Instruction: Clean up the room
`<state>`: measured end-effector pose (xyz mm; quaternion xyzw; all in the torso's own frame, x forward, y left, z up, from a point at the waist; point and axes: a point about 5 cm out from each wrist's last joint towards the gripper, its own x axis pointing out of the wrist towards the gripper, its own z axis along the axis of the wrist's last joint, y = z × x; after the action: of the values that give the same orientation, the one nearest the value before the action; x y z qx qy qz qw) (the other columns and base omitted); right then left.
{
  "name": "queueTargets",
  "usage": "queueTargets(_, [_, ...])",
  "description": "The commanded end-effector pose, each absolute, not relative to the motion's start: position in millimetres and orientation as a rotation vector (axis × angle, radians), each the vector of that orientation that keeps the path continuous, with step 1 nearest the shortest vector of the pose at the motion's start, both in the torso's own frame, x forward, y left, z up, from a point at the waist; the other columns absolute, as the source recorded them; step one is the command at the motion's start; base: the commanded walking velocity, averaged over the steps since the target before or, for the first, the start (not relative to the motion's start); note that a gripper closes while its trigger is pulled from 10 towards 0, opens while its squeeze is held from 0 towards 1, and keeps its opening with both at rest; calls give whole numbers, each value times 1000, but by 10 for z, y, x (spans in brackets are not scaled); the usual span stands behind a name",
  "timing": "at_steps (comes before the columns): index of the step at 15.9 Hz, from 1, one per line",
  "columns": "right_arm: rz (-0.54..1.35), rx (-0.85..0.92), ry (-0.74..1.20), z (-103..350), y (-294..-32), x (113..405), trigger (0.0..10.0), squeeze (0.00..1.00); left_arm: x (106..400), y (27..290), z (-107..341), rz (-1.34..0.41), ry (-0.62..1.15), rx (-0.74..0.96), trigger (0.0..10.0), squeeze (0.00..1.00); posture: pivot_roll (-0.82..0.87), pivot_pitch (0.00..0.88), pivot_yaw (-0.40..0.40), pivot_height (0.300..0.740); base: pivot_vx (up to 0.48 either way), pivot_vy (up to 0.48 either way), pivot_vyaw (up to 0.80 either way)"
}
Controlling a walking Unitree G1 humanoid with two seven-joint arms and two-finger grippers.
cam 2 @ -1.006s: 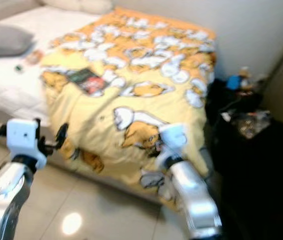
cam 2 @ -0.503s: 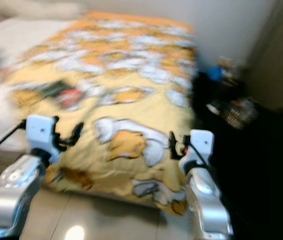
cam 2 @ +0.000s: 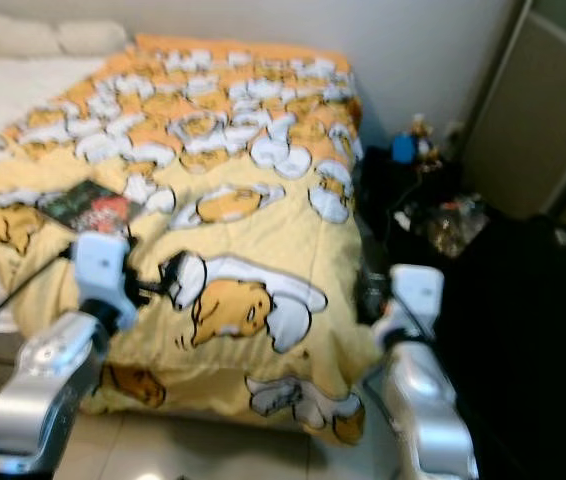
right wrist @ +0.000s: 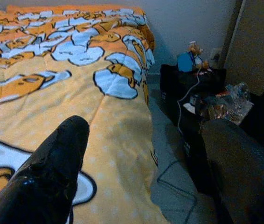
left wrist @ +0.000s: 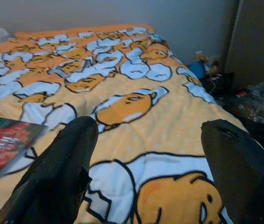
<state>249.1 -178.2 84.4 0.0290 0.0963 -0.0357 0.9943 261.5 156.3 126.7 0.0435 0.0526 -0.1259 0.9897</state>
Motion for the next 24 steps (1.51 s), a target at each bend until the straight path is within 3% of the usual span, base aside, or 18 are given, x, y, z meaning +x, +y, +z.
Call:
queueTargets(1, [-35, 70, 176, 901, -1667, 2548, 10000, 0, 2612, 1660, 1313, -221, 89, 104, 10000, 0, -30, 0, 18, 740, 326, 0, 0])
queueTargets(8, [-9, 65, 180, 913, -1633, 2586, 10000, 0, 2602, 1671, 1301, -207, 92, 98, 10000, 0, -23, 0, 9, 740, 327, 0, -229])
queueTargets(14, [-8, 66, 193, 897, -1619, 2597, 10000, 0, 2600, 1669, 1295, -192, 109, 71, 10000, 0, -20, 0, 10, 740, 0, 0, 0])
queueTargets(24, [5, 76, 190, 904, -1611, 2617, 10000, 0, 2602, 1668, 1295, -196, 117, 84, 10000, 0, -17, 0, 8, 740, 0, 312, 0])
